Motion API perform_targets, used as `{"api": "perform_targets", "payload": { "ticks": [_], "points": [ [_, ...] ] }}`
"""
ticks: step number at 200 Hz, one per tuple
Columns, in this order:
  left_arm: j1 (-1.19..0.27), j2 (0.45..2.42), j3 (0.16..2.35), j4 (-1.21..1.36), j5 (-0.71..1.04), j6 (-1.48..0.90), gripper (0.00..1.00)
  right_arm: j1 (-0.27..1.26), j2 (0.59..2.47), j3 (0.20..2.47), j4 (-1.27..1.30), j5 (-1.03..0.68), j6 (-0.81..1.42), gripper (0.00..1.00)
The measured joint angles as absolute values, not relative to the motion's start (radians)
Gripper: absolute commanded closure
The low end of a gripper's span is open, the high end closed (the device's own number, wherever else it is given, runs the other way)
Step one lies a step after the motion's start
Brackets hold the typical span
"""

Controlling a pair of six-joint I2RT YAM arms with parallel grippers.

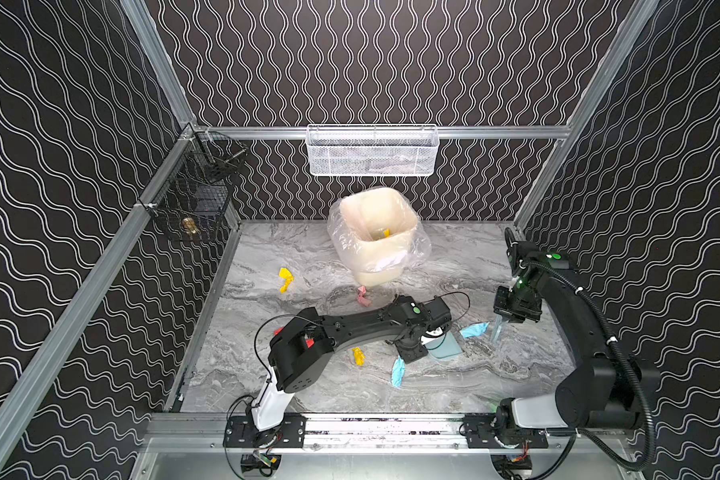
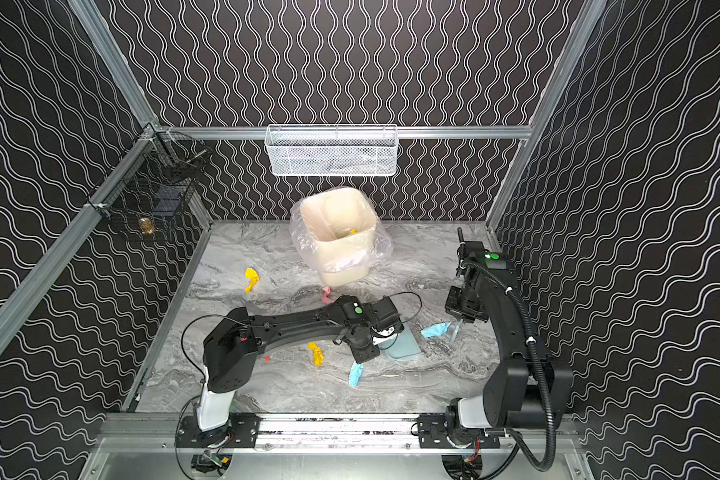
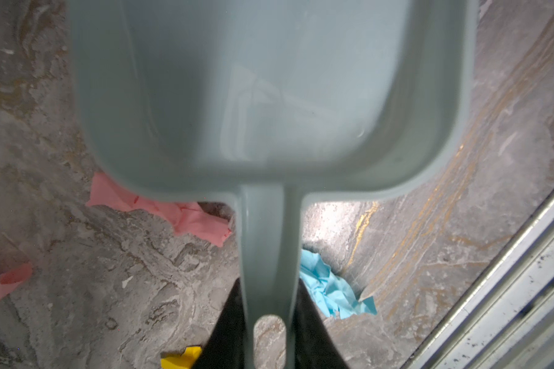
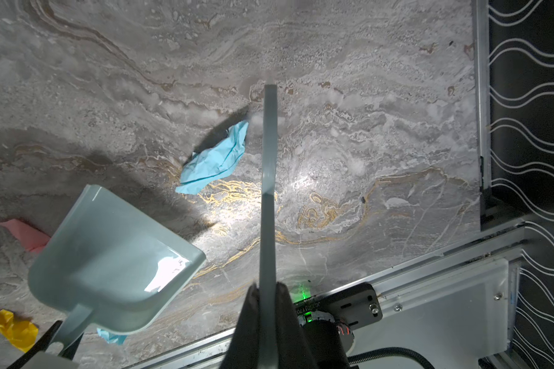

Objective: Sweep away the paper scraps from the table
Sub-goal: 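Sweep the cyan scrap into the dustpan with the right gripper's brush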

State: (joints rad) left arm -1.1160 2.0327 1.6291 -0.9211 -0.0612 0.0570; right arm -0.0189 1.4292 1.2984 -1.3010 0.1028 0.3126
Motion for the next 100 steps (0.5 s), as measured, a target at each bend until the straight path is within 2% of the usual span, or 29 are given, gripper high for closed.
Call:
{"api": "perform_targets", "payload": {
  "ticks": [48,100],
  "points": [
    [-1.087,2.069,1.663,-0.949,-0.049,0.080,1.00,-0.006,1.420,1.275,-1.263,0.073,0.276,1.00],
    [-1.060,2.101,1.694,-0.957,-0.057,0.086,1.00,0.075,1.428,1.271,-1.229,0.013,0.248,1.00]
  ]
}}
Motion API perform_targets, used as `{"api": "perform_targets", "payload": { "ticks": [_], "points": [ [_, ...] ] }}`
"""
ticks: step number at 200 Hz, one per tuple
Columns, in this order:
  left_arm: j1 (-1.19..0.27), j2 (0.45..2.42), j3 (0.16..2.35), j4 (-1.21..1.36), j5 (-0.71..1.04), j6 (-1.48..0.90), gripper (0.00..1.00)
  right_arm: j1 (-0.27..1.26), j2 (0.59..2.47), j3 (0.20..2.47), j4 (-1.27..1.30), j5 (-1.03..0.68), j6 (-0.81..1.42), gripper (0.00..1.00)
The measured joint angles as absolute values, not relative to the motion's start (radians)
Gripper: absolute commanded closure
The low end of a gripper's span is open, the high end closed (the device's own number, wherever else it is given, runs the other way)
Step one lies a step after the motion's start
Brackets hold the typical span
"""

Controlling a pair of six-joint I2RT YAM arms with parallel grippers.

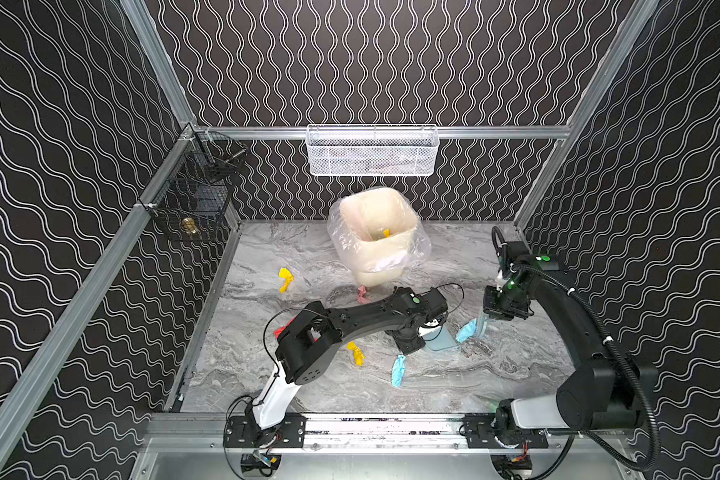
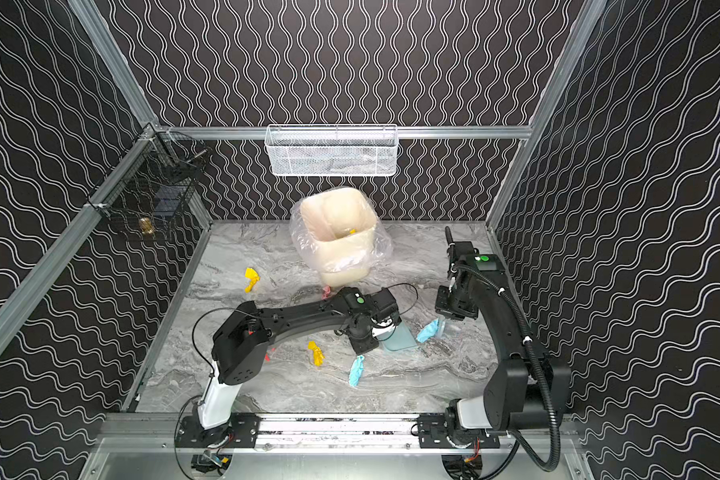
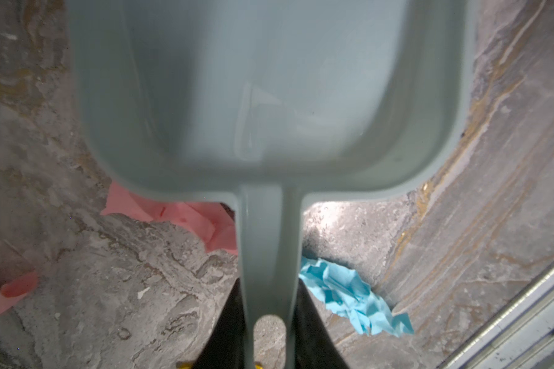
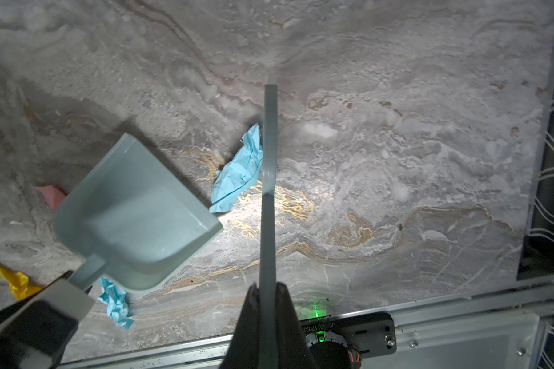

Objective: Sweep away the paper scraps from the table
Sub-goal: 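Sweep the cyan scrap into the dustpan with the right gripper's brush, then lift the dustpan toward the bin with the left gripper while the right draws back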

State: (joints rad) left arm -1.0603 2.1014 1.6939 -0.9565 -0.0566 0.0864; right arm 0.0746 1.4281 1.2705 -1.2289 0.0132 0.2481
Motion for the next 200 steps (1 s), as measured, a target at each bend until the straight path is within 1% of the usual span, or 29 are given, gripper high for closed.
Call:
{"api": "perform_targets", "payload": {
  "ticks": [131,149,200],
  "points": [
    [-1.056,2.130,1.695,-0.944,-0.056,0.102,1.00,0.328,1.460,1.328,-1.222,-0.144,0.216,1.00],
    [-1.056,2.132,1.694,-0.937,-0.056,0.098,1.00,0.334,1.460,1.349,-1.230,-0.150,0.212,1.00],
    [-1.055,2.110,1.645,-0.899,-0.064,0.060,1.00,0.311,1.443,1.433,-1.286,-0.072,0.210,1.00]
  ]
}}
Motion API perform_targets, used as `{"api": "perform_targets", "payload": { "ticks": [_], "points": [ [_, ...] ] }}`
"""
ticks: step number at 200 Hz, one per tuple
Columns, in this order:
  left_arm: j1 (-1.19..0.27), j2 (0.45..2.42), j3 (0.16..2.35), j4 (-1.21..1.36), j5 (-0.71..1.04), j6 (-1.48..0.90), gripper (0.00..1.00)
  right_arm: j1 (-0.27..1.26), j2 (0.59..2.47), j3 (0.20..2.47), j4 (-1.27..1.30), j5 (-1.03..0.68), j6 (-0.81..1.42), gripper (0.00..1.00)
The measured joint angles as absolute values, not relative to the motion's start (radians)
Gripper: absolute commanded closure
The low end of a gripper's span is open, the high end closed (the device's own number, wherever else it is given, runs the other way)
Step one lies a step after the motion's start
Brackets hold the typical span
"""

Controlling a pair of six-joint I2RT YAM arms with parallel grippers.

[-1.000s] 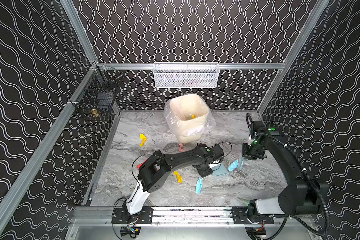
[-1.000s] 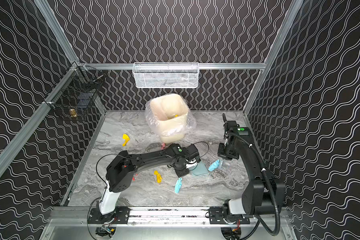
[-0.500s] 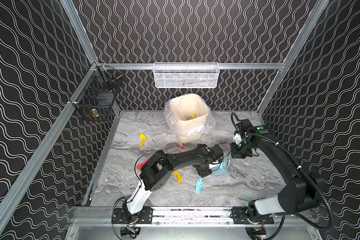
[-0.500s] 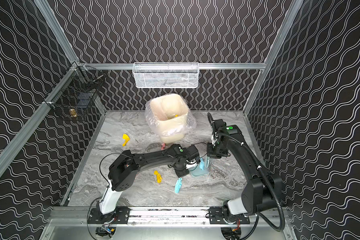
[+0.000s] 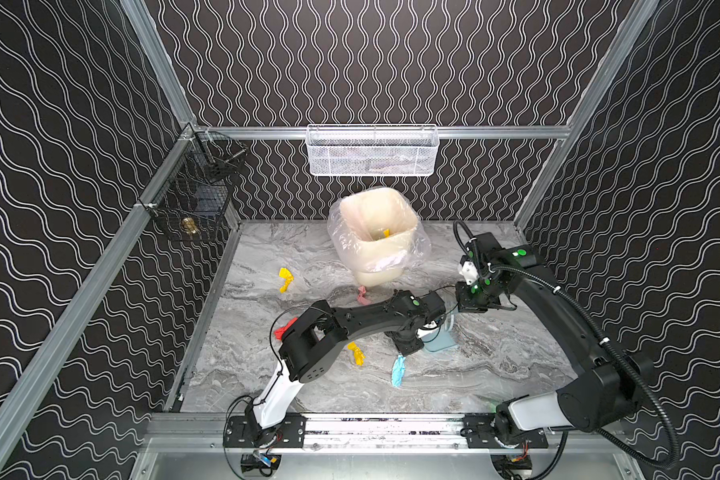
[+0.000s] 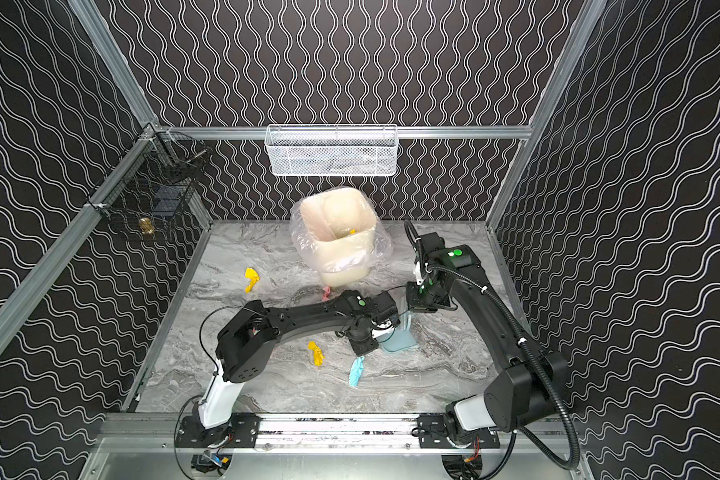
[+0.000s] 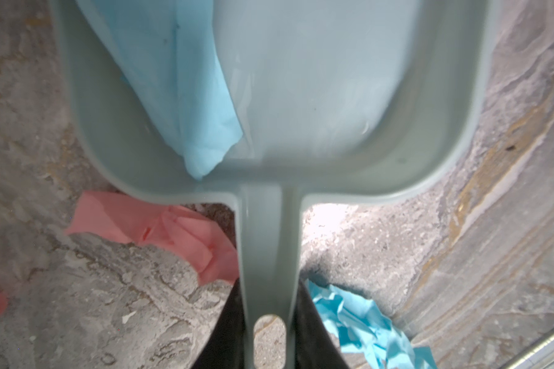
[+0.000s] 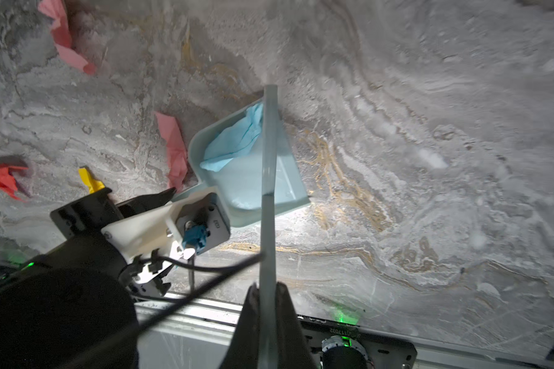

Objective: Sweep away the paper scraps from the table
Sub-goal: 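Lift the dustpan toward the bin with the left gripper while the right draws back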

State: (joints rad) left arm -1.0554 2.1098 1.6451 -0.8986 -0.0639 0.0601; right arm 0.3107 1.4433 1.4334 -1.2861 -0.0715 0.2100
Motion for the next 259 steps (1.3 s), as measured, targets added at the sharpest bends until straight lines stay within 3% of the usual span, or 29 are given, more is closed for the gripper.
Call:
{"api": "perform_targets", "payload": {
  "ticks": [96,215,259],
  "points": [
    [-1.055,1.806,1.562,-0.888,-0.156,-0.017,1.00,0.056,1.339,1.530,-1.272,-0.097,0.225,1.00],
    [-1.051,1.526,1.784,-1.285,-0.339,-0.154,1.00,0.033,1.319,1.470,-1.196,-0.190,0.234,1.00],
    [-0.916,1.493,1.921,-1.428,-0.355,-0.183,1.00,0.032,1.319,1.464,-1.190,-0.201,0.224,1.00]
  ]
}}
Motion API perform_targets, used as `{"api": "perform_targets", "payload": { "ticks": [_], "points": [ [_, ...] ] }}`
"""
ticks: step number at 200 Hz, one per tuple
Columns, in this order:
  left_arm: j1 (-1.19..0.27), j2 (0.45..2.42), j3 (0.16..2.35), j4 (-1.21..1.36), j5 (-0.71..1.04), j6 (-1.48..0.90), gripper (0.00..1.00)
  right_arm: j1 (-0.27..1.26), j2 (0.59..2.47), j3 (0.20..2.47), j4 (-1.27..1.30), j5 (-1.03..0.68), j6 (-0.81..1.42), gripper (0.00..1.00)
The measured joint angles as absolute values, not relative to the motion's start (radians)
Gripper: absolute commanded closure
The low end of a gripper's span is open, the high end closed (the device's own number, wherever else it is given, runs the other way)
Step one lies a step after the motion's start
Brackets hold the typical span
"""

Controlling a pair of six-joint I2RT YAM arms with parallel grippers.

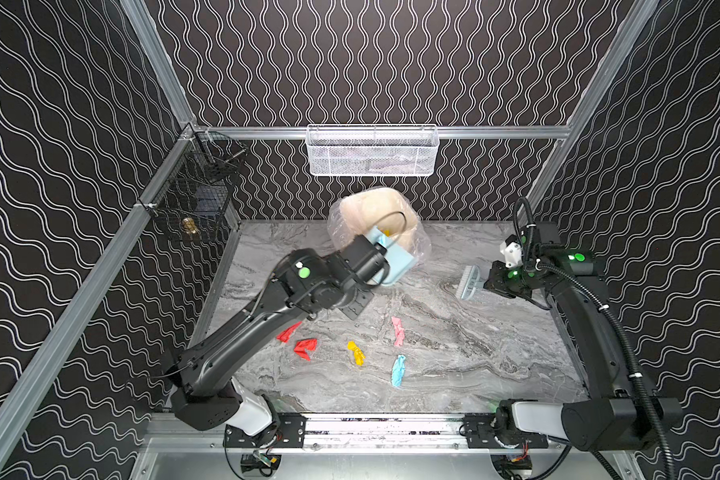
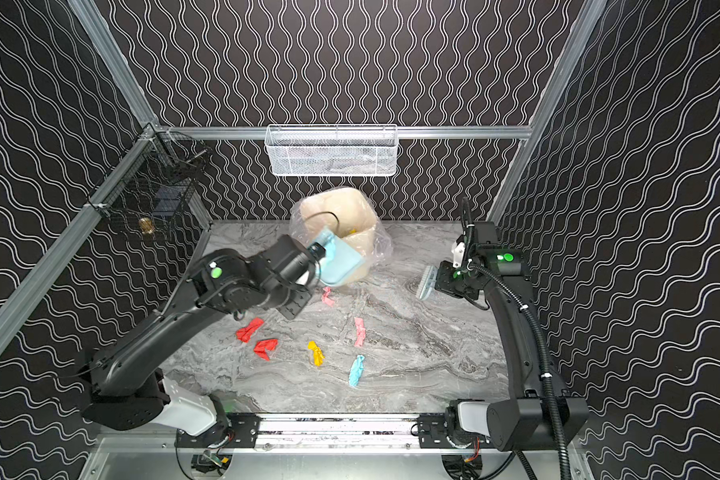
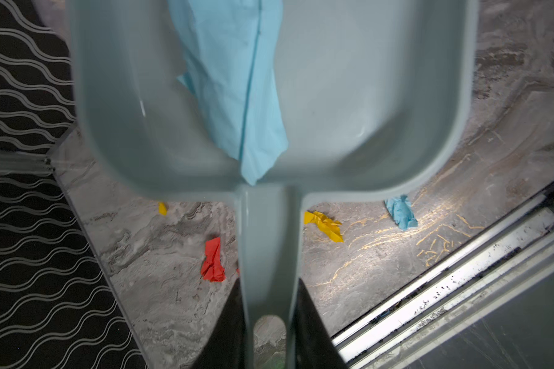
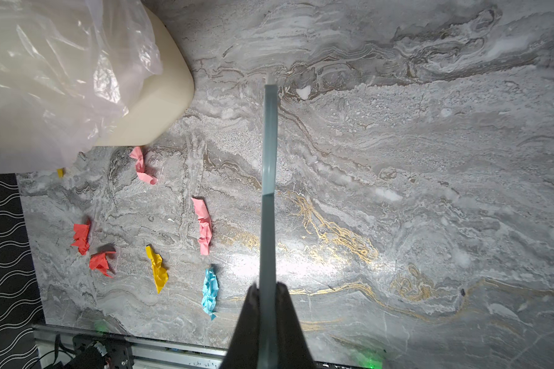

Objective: Sweep away the paper scraps from the table
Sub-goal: 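Lift the dustpan toward the bin with the left gripper while the right draws back, then tip the dustpan over the bagged bin with the left gripper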

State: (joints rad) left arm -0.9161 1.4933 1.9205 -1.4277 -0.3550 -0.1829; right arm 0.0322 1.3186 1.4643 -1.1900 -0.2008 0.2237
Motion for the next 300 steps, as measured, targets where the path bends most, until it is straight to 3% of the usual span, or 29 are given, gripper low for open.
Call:
{"api": "perform_targets", "payload": {
  "ticks": [60,111,191,300],
  "points": [
    [-0.686,1.555,2.088,-1.532,-0.341,-0.120,1.00,0.032,1.318,1.464,-1.184,-0.210,0.208,1.00],
    [-0.602,1.685,2.230,-1.563,-0.339,-0.045,1.00,0.030,1.301,1.428,-1.177,-0.222,0.200,1.00],
    [-0.617,1.877,2.415,-1.583,-0.506,0.004,1.00,0.030,1.259,1.344,-1.169,-0.260,0.200,1.00],
    [-0.759,2.021,2.471,-1.604,-0.857,0.032,1.00,0.030,1.183,1.248,-1.162,-0.317,0.222,1.00]
  ]
}}
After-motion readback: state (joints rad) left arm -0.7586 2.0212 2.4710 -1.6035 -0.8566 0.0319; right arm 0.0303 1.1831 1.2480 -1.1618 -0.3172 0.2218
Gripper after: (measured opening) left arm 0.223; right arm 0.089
